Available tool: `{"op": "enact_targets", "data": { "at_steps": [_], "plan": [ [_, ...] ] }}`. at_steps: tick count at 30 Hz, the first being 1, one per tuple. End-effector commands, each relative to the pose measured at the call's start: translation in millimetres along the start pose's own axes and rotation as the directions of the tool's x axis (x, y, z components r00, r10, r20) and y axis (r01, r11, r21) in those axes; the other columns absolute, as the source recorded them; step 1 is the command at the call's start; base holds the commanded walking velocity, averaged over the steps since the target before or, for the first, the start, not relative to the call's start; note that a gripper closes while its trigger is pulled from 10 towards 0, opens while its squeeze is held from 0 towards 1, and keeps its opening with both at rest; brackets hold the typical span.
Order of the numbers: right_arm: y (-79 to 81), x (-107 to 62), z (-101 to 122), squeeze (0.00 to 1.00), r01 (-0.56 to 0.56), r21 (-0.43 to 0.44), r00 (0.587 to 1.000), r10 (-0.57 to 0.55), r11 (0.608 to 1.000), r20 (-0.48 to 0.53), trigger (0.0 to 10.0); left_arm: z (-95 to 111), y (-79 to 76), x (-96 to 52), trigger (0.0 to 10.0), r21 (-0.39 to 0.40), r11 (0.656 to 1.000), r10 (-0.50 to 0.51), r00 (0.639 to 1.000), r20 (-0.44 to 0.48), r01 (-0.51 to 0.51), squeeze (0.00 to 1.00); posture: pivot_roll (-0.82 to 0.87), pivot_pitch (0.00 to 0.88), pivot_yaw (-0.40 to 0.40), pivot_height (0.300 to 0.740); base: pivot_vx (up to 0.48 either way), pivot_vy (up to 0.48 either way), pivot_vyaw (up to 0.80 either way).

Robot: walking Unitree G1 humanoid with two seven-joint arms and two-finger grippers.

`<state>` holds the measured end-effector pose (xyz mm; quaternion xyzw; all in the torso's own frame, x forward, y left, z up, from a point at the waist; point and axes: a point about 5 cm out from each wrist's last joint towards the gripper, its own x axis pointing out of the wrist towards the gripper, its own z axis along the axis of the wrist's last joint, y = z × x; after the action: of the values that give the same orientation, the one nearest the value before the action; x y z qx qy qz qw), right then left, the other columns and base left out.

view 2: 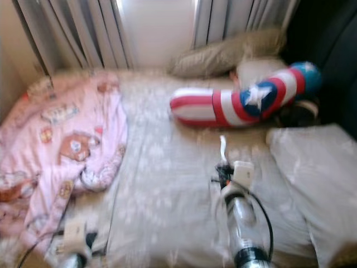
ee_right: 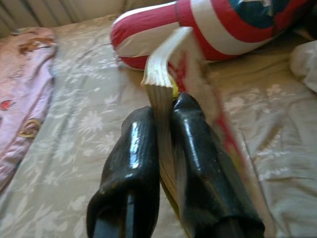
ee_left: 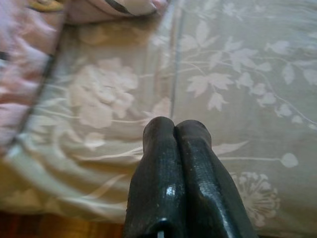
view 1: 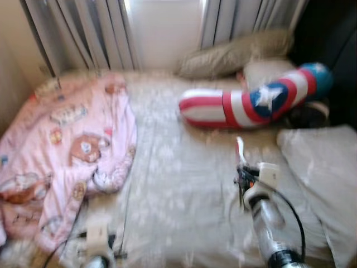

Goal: Clean up the room

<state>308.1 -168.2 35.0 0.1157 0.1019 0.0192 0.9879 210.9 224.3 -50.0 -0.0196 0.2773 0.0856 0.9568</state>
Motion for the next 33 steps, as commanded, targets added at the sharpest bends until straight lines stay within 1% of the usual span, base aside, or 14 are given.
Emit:
{"op": "enact_targets", "data": {
  "at_steps": [1,15,19,22,25,33],
  "plan": [
    [0.6,3.3,9.9,0.0,-0.013,-0.02,0.999,0.014,1.0,0.04,10.0,-2.2,-6.4,-0.1,10.0,0.012,1.0,-0.02,1.0,-0.008,0.02,0.0,0.07,0.0,0.013,0.74,0.0,-0.311,0.0],
    [1.7,3.1,9.6,0.0,-0.03,-0.022,0.999,0.031,0.999,0.039,10.0,-1.0,-6.5,0.6,10.0,0.01,1.0,-0.016,1.0,-0.007,0.016,0.0,0.07,0.0,0.011,0.74,0.0,-0.306,0.0],
    [4.4,2.3,11.3,0.0,-0.064,-0.073,0.996,0.068,0.995,0.052,10.0,-1.0,-6.7,0.6,10.0,0.006,1.0,-0.014,1.0,-0.006,0.014,0.0,0.07,0.0,0.012,0.74,0.0,-0.303,0.0],
    [6.6,2.0,10.7,0.0,-0.083,-0.085,0.995,0.087,0.993,0.047,10.0,-0.9,-6.8,0.6,10.0,0.0,1.0,-0.013,1.0,-0.005,0.013,0.0,0.07,0.0,0.012,0.74,0.0,0.0,0.8],
    [6.7,1.9,9.9,0.0,-0.08,-0.074,0.996,0.083,0.994,0.044,10.0,-0.7,-7.4,0.8,10.0,-0.004,1.0,-0.016,1.0,-0.004,0.016,0.0,0.07,0.0,0.011,0.74,0.0,0.0,0.8],
    [4.6,1.9,9.2,0.0,-0.063,-0.056,0.997,0.065,0.996,0.04,10.0,1.1,-7.9,1.8,10.0,-0.007,1.0,-0.016,1.0,-0.001,0.016,0.0,0.07,0.0,0.013,0.74,0.0,0.0,0.0]
  ]
}}
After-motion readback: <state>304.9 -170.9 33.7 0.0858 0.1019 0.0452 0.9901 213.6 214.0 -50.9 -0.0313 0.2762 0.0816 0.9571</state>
